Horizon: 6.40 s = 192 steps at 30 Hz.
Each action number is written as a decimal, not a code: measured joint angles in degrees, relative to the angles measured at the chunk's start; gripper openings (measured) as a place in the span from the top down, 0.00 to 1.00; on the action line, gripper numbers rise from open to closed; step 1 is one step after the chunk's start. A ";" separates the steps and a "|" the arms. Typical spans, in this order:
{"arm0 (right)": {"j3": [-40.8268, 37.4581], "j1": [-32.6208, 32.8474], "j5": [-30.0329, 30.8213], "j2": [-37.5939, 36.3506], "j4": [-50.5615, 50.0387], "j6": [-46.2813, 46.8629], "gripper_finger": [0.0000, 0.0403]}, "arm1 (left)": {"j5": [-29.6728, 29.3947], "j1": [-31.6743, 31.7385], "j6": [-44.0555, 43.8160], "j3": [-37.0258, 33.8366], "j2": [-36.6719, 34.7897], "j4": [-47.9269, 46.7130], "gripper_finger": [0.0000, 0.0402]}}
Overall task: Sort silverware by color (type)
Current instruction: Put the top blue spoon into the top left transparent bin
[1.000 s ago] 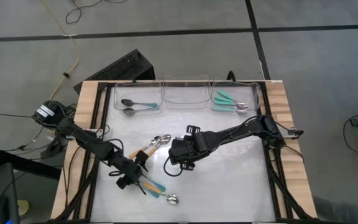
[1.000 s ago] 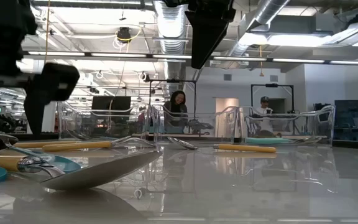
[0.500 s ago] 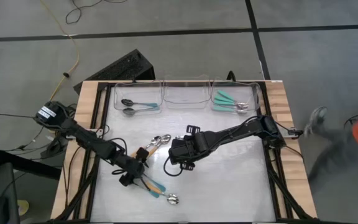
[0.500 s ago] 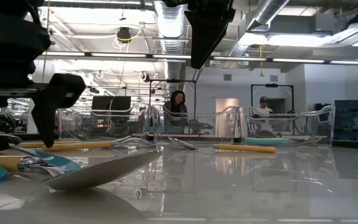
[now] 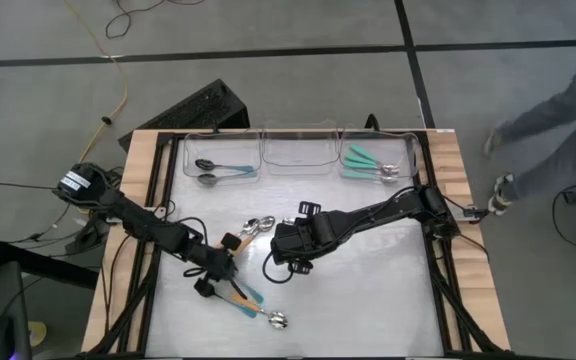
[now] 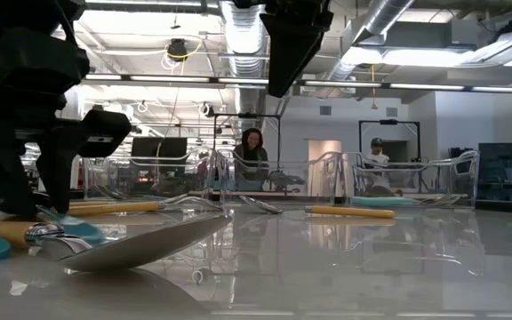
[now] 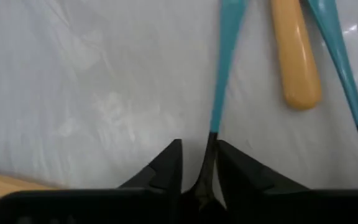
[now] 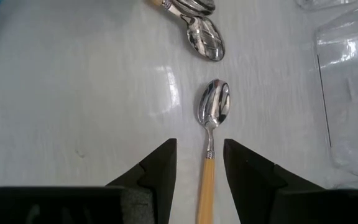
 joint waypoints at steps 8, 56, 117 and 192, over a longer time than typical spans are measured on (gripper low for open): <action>0.00 0.00 0.00 0.00 0.46 -0.06 0.61 | -3.23 0.02 -0.28 -0.07 0.02 -0.02 0.98; -29.96 -9.30 -15.09 -12.81 84.11 -23.56 0.58 | -27.59 1.68 11.52 -16.98 -66.54 18.03 1.00; -16.87 -11.87 -21.24 -1.60 93.29 -33.05 0.92 | -19.54 7.08 12.13 -17.03 -50.84 35.48 1.00; 16.73 -33.90 -18.64 13.75 51.88 -29.09 0.92 | -43.37 7.05 7.41 -17.05 -50.84 19.81 0.39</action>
